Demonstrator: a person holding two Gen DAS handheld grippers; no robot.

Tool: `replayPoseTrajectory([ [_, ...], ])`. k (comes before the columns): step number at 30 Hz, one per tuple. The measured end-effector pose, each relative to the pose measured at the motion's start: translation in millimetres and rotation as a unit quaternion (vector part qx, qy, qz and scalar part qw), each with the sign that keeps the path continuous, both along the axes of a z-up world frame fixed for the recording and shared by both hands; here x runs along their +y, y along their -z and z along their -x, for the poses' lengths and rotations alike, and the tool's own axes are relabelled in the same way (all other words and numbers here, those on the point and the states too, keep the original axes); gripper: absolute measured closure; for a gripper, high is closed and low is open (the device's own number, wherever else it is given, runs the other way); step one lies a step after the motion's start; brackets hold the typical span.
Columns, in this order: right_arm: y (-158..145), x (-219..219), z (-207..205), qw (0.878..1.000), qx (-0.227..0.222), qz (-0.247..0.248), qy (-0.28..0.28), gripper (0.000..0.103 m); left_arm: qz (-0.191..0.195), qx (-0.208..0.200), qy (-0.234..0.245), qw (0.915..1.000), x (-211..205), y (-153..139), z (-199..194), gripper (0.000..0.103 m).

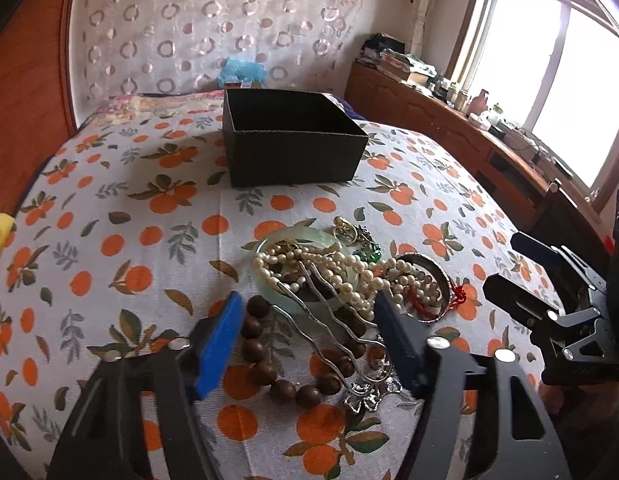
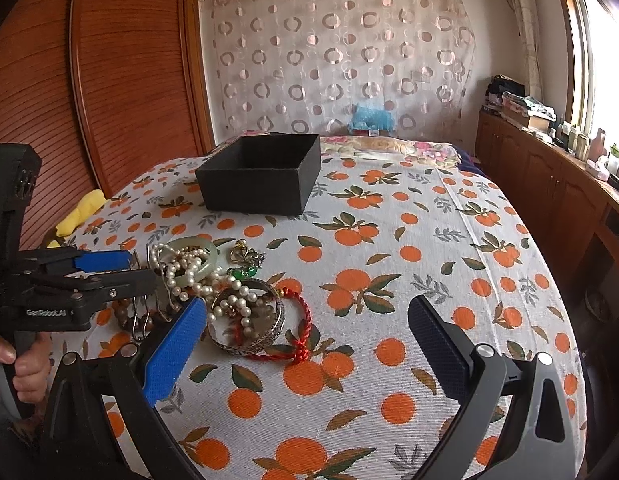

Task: Organize jewelry
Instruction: 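Lower the left tool onto the silver hair comb and close it, then grasp the silver bangle with the right tool and lift it while the left holds the comb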

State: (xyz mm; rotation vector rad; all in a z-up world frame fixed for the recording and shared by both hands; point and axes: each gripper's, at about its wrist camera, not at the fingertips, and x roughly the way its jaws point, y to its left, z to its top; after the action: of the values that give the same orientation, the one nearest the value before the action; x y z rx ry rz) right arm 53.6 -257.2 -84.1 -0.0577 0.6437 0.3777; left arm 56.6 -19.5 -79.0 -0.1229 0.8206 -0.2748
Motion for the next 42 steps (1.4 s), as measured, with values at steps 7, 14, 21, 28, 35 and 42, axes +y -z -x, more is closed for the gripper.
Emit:
replayPoseTrajectory([
  [7, 3, -1, 0, 1.000, 0.001, 0.001, -0.001, 0.002, 0.025, 0.004, -0.001, 0.9997, 4, 2, 1, 0.082],
  [14, 7, 0, 0, 1.000, 0.007, 0.004, -0.009, 0.002, 0.054, -0.043, 0.024, 0.9973, 1, -24, 22, 0.102],
  [21, 13, 11, -9, 0.998, 0.034, 0.006, -0.061, 0.015, 0.036, -0.078, 0.022, 0.9960, -4, -44, 36, 0.102],
  [28, 22, 37, -22, 0.986, 0.061, 0.057, -0.148, 0.018, 0.026, -0.085, 0.006, 0.9961, 8, -45, 36, 0.102],
  [35, 24, 50, -25, 0.974, 0.057, 0.106, -0.193, 0.018, 0.028, -0.077, -0.004, 0.9966, 16, -35, 36, 0.102],
  [42, 30, 55, -30, 0.966, 0.062, 0.129, -0.214, 0.042, 0.029, -0.077, -0.006, 0.9966, 20, -31, 35, 0.102],
])
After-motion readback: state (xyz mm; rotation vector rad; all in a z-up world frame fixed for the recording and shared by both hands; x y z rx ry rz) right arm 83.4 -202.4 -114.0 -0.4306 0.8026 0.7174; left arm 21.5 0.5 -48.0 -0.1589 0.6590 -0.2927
